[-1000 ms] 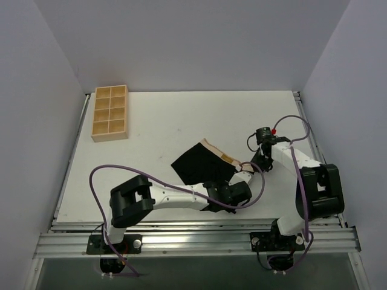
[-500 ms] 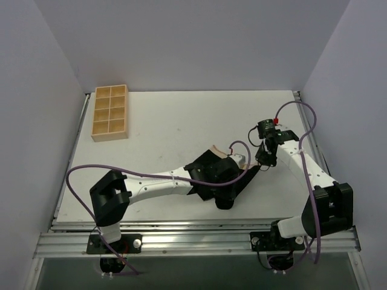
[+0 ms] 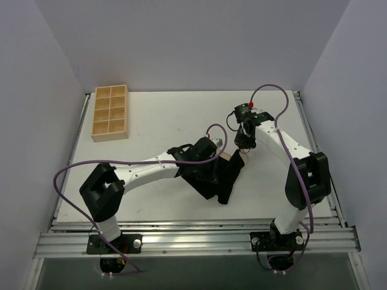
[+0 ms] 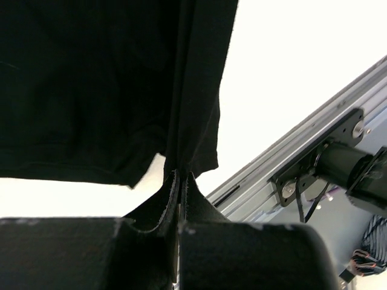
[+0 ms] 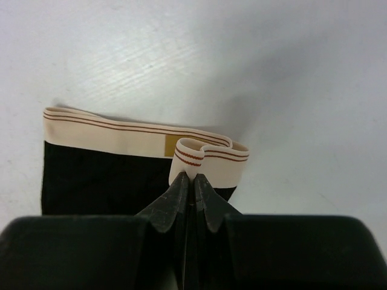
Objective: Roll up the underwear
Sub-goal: Fold the underwear
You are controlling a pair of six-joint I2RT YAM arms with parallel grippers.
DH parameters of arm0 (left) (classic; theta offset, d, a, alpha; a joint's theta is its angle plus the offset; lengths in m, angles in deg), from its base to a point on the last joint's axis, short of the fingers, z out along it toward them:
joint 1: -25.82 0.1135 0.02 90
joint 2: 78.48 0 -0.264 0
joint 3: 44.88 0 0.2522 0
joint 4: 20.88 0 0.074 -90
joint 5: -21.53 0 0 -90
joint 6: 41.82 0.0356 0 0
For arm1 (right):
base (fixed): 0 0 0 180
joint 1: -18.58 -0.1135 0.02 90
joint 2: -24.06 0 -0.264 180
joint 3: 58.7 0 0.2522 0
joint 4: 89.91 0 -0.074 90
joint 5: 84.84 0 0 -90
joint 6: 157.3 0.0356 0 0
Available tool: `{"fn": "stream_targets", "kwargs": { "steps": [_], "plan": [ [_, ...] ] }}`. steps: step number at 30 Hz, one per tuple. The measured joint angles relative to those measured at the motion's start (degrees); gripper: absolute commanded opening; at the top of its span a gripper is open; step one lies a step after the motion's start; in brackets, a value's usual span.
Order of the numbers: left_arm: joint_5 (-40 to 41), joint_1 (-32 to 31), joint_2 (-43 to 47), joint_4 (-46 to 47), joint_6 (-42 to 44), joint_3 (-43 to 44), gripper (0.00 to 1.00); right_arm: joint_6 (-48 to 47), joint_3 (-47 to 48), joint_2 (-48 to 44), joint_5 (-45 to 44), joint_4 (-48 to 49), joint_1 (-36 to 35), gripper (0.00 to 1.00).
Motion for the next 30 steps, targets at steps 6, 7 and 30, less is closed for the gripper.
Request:
{"fn": "stream_targets", "kwargs": {
  "steps": [6, 7, 30],
  "plan": [
    [-1.53, 4.57, 1.86, -0.04, 0.72, -0.61, 0.02, 0.17, 7.50, 5.11, 2.49, 0.68, -1.20, 0.00],
    [-1.84, 5.25, 2.05, -0.04, 0.76, -0.90, 0.02, 0.26, 8.50, 5.68, 2.82, 0.63, -1.33, 0.00],
    [-4.28, 10.64, 6.80, 2.16, -3.15, -13.33, 0.19, 0.04, 15.80, 17.27, 17.97, 9.92, -8.02, 0.00]
  ]
}}
